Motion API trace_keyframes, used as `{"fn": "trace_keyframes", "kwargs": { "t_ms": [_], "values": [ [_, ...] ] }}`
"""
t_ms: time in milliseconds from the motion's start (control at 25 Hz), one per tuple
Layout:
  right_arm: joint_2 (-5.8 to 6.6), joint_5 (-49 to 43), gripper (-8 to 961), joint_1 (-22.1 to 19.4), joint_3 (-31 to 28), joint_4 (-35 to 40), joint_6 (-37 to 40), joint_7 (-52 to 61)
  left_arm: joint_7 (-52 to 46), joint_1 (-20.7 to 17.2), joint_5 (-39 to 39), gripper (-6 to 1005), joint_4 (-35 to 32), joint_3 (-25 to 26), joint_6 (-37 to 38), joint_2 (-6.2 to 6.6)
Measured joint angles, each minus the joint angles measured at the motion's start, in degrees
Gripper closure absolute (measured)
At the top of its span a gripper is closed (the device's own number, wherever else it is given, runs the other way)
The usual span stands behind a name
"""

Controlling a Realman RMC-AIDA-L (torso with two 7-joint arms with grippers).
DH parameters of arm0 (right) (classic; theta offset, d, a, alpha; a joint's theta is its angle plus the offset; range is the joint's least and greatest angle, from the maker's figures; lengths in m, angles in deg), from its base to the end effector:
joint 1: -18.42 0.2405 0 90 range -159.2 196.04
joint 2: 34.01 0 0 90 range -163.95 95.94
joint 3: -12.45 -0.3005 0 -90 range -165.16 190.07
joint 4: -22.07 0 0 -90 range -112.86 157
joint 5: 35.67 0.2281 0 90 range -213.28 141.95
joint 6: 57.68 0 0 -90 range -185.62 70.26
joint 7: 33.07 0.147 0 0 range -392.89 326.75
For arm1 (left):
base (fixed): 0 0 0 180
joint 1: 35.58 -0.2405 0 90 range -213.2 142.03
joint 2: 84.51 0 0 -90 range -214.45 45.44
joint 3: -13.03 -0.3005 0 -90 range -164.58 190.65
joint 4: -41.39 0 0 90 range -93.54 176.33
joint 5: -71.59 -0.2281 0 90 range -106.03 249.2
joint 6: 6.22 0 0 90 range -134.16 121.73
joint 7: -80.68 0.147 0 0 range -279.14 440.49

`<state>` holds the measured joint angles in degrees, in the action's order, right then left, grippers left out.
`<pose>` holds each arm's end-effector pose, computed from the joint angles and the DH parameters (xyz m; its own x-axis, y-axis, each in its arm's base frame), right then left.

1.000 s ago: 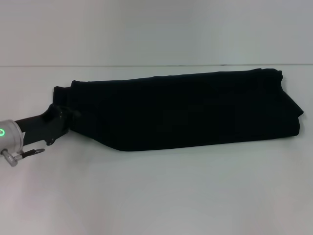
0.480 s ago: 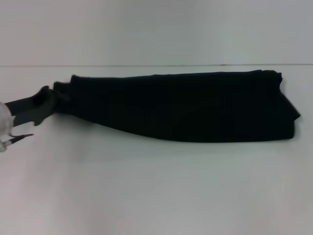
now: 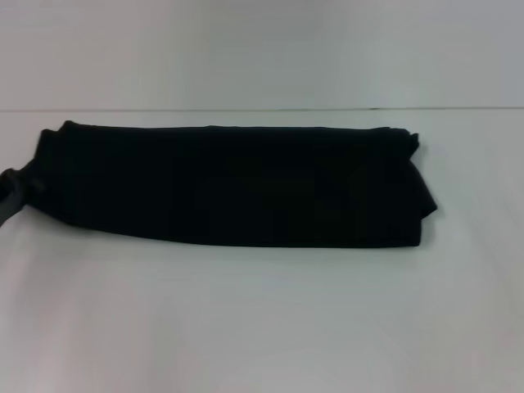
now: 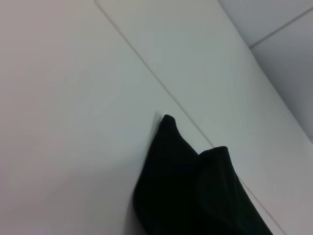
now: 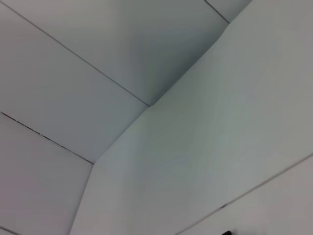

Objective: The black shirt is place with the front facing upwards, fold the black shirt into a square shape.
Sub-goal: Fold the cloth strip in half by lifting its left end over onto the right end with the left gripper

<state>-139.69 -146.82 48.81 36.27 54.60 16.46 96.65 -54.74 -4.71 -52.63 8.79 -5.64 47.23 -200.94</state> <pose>0.3877 0.4146 0.1286 -0.0269 -0.6002 -0.7994 -0.9876 -0.1077 0.1141 -0.4260 0.4050 0.0413 -0.2020 0.5416 0.8160 0.9668 0.2436 0.0776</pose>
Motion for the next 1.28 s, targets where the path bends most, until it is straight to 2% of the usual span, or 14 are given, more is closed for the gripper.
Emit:
{"fn": "trace_keyframes", "kwargs": {
  "t_ms": [200,320,560,640,720,800,920,1040,1280],
  "values": [
    [-0.17,0.04,96,-0.21,-0.07,-1.04,-1.08,0.24,0.1,-2.77,0.72,925,-2.83,0.52,-1.06,-1.6],
    [0.05,-0.03,96,-0.22,-0.09,-1.55,-1.7,0.26,0.78,-3.57,2.08,926,-3.19,0.43,-0.4,-1.99],
    [-0.08,-0.24,96,-0.08,0.28,-1.59,-1.27,0.27,1.78,-2.13,5.43,926,-4.42,-0.08,8.19,-2.34],
    [-0.12,-0.26,97,-0.2,0.38,-1.59,-1.04,0.18,1.68,-1.46,6.72,926,-6.45,-0.21,10.8,-3.33],
    [-0.17,-0.28,97,-0.31,0.39,-1.59,-0.7,-0.07,0.95,-0.48,7.3,926,-10.57,-0.78,13.62,-5.13],
    [-0.22,-0.29,97,-0.37,0.41,-1.59,-0.21,-0.41,-0.45,0.51,7.43,926,-13.75,-2.3,15.69,-6.25],
    [-0.25,-0.3,97,-0.38,0.44,-1.59,0.12,-0.84,-3.52,2.81,7.51,927,-17.57,-8.43,17.21,-7.29],
    [-0.25,-0.3,97,-0.4,0.44,-1.59,0.12,-1.01,-5.18,5.53,8.63,927,-18.23,-15.13,16.85,-7.57],
    [-0.52,-0.28,97,-0.01,0.44,-1.59,0.07,-1.31,-5.33,12.89,12.7,927,-12.08,-30.45,8.41,-7.84]
  ]
}}
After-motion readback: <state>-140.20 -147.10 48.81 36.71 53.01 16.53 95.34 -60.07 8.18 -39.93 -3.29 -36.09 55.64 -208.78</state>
